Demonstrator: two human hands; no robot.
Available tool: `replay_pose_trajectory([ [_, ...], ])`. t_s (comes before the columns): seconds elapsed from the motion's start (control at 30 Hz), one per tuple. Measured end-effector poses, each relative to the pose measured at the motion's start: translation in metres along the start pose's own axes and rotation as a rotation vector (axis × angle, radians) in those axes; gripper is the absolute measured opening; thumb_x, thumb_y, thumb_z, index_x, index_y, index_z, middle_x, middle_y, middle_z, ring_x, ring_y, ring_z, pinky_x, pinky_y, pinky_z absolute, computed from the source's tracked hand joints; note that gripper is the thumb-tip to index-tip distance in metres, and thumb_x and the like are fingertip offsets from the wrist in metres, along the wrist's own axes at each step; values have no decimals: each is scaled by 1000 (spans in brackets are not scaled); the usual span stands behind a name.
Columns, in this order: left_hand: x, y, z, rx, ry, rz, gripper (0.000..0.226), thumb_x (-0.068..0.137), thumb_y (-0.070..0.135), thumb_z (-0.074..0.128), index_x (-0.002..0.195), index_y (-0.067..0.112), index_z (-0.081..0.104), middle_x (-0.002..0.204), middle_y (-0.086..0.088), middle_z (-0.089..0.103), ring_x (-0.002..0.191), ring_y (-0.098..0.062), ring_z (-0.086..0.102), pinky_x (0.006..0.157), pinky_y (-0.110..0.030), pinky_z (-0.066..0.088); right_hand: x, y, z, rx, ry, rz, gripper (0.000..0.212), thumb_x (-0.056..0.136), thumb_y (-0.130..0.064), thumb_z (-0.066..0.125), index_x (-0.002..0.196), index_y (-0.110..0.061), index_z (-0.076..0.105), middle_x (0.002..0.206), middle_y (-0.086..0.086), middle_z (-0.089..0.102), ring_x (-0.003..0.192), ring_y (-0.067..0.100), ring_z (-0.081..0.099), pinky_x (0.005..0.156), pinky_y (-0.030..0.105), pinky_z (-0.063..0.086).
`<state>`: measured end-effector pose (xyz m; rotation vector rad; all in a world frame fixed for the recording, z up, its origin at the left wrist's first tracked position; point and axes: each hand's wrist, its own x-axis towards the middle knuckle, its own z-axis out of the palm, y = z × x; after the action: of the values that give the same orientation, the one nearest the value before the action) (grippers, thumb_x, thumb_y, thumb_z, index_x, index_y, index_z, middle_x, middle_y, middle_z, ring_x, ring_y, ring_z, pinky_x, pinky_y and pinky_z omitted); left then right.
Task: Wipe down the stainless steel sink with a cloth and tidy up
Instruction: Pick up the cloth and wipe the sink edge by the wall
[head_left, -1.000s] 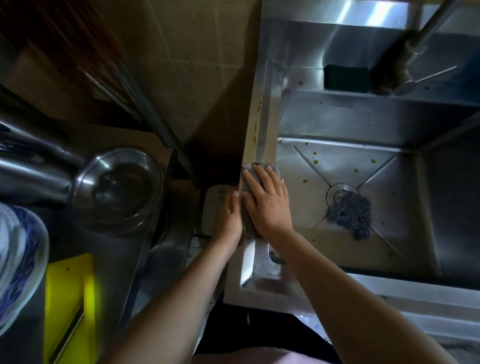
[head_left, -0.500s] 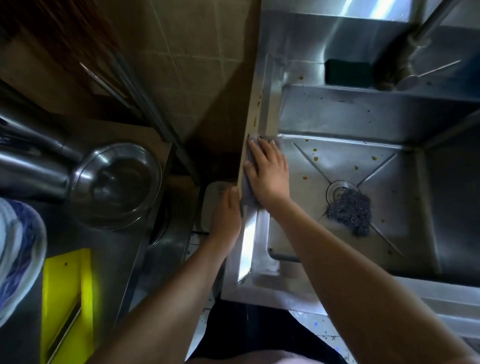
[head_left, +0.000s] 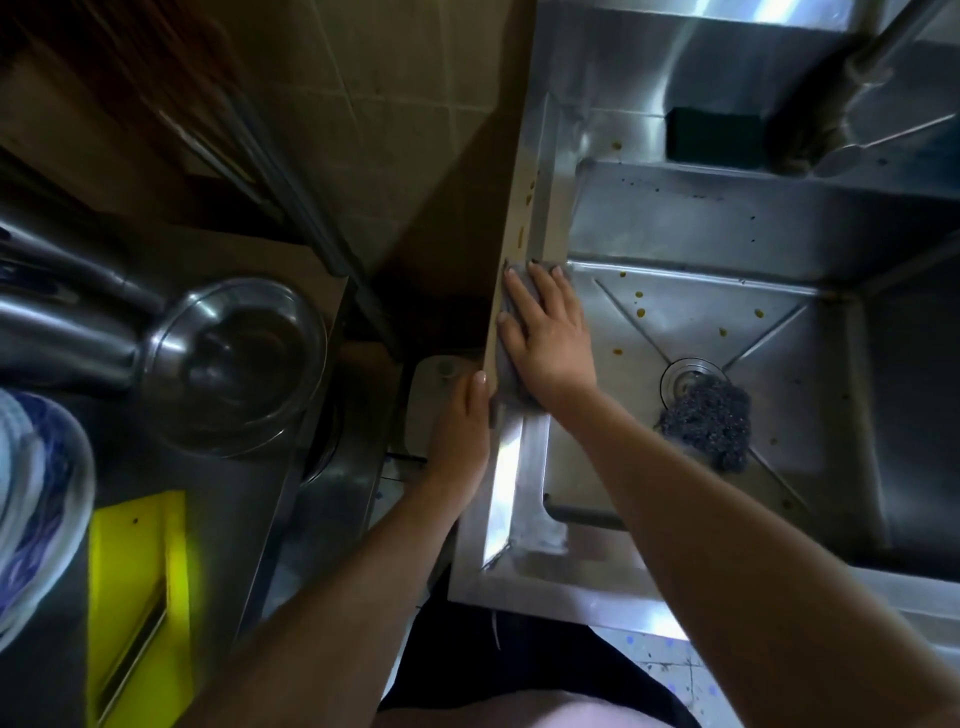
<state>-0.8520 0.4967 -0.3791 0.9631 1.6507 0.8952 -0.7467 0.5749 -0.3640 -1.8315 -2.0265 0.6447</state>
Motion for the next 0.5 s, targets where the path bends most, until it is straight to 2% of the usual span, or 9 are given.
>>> replay_pose_trajectory([
  [0.1,2,-3,1,1,-14,18,23,99,31,31,100,25,53,96,1,59,83,-6,54,74,-21,38,23,5,0,-39,8,15,50,98,-40,33,146,-29,24,156,1,17,145,21,2,116,35,1],
  [0.13,2,-3,2,22,-18,19,24,99,31,31,101,24,53,97,-2,58,82,-6,54,74,-24,38,26,6,0,-40,10,17,51,98,-41,32,146,-29,24,156,1,18,145,21,2,116,36,1],
  [0.17,2,-4,2,34,-12,12,23,99,32,31,99,25,53,94,-1,58,76,0,53,71,-22,38,27,6,1,-42,14,18,51,98,-41,32,146,-29,24,156,1,18,145,21,2,116,37,2],
  [0.27,1,-4,1,69,-3,9,20,99,34,31,95,31,50,79,12,54,64,15,50,56,-4,36,17,2,3,-59,26,22,50,98,-40,31,146,-28,24,156,1,19,145,21,3,116,41,5],
  [0.37,2,-2,0,67,16,8,23,99,33,31,99,31,54,80,18,56,69,19,52,59,0,36,-10,-5,6,-42,23,8,49,98,-39,31,146,-30,25,156,-1,18,145,19,2,115,43,6],
  [0.43,3,-2,1,31,29,-14,26,99,32,33,106,29,57,89,16,60,77,13,54,65,-4,37,-26,-7,8,-28,9,-1,49,98,-39,32,146,-32,25,156,-2,17,145,17,1,115,42,4],
  [0.5,2,1,1,18,41,-33,25,98,30,34,107,31,58,90,16,61,78,13,54,66,-3,37,-32,-7,8,-16,-18,6,49,98,-39,32,146,-34,24,157,-4,15,145,16,-1,116,41,2],
])
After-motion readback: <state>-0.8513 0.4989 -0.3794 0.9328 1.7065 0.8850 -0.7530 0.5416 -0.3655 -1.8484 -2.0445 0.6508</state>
